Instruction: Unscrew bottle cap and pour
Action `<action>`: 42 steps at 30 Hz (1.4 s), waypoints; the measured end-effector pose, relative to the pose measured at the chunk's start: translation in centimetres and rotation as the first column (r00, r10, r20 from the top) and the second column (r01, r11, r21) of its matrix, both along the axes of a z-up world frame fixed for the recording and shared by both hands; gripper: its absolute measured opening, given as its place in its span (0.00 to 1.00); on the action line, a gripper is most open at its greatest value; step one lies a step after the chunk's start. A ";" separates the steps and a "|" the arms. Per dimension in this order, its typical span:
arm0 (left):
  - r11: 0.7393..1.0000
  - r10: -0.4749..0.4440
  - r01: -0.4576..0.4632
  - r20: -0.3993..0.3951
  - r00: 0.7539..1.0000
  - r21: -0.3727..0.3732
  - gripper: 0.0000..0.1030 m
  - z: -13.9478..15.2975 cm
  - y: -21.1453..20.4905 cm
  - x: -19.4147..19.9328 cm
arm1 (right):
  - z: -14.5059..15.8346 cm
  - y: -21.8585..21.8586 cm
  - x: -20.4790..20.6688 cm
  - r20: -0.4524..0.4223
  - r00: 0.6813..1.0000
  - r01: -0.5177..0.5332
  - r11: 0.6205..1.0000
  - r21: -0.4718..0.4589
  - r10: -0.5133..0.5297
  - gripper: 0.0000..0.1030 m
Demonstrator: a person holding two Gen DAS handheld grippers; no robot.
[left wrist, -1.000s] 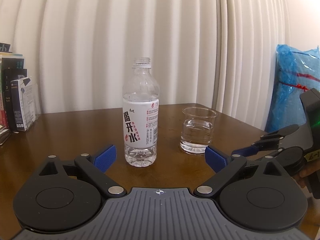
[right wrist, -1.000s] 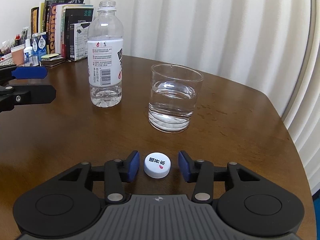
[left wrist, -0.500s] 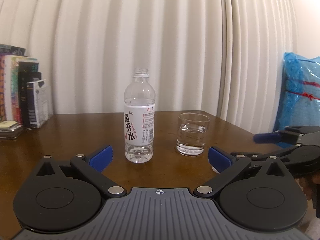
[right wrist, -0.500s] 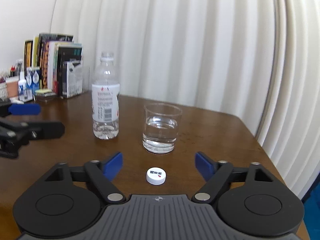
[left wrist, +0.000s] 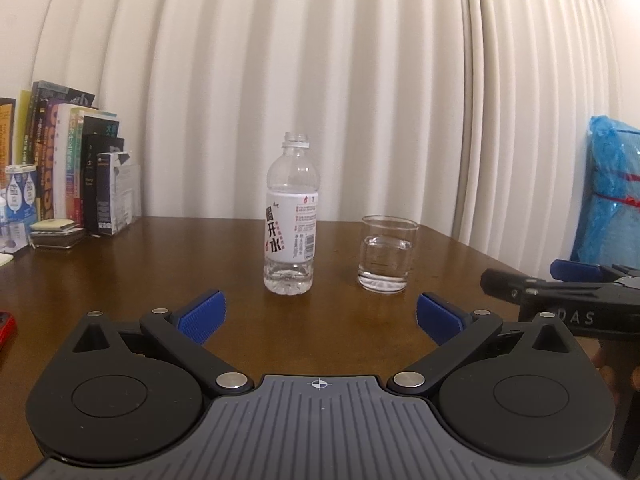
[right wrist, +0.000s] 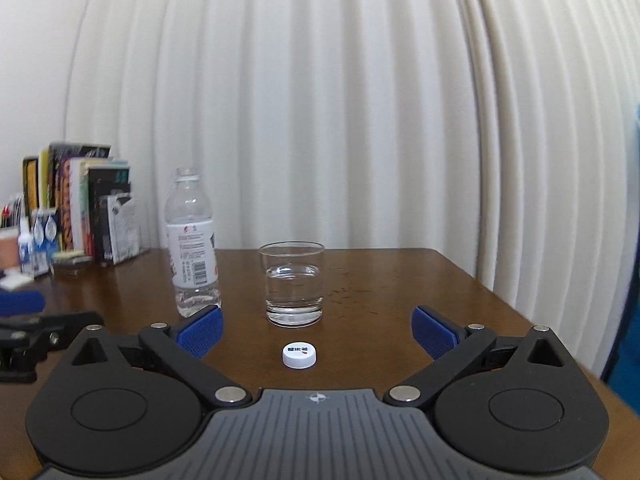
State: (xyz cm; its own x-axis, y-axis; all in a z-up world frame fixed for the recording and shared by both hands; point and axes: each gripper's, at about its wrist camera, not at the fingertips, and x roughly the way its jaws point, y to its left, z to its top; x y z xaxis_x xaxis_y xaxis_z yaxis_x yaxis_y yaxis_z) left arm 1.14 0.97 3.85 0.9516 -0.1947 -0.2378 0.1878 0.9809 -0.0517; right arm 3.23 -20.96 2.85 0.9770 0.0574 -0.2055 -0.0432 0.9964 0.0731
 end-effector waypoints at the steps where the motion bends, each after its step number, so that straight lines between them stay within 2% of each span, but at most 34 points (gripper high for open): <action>1: 1.000 0.009 -0.009 -0.002 1.000 0.004 1.00 -0.1 -0.1 0.0 | -0.2 -0.2 0.1 -0.008 1.000 0.013 1.000 0.020 -0.013 1.00; 4: 1.000 0.026 -0.026 -0.014 1.000 0.007 1.00 -0.3 -0.3 -0.3 | -0.8 -0.6 0.3 -0.034 0.998 0.045 0.997 0.057 -0.043 1.00; 7: 0.999 0.050 -0.050 -0.014 0.999 0.011 1.00 -0.8 -0.5 -0.5 | -1.2 -0.7 0.0 -0.017 0.998 0.058 0.997 0.054 -0.058 1.00; 13: 0.997 0.073 -0.072 -0.033 0.997 0.032 1.00 -1.6 -0.8 0.0 | -1.6 -0.3 -0.5 0.019 0.995 0.096 0.995 -0.036 -0.096 1.00; 23: 0.996 0.075 -0.073 -0.039 0.996 0.043 1.00 -2.3 -1.3 0.4 | -1.8 0.2 -0.6 0.038 0.996 0.080 0.993 -0.086 -0.077 1.00; 35: 0.996 0.088 -0.088 -0.015 0.996 0.009 1.00 -2.8 -1.0 0.3 | -2.0 0.0 -1.4 0.082 0.995 0.069 0.996 -0.064 -0.064 1.00; 42: 0.995 0.099 -0.099 -0.022 0.995 -0.006 1.00 -2.7 -0.7 0.4 | -2.1 0.7 -1.7 0.104 0.993 0.065 0.991 -0.116 -0.053 1.00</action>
State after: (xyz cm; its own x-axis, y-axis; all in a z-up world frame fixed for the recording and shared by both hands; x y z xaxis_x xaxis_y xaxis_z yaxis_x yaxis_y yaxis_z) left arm 1.52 0.23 1.10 0.9608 -0.1016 -0.2581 0.0887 0.9942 -0.0614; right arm 1.50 -20.28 0.80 0.9939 -0.0196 -0.1081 0.0145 0.9988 -0.0474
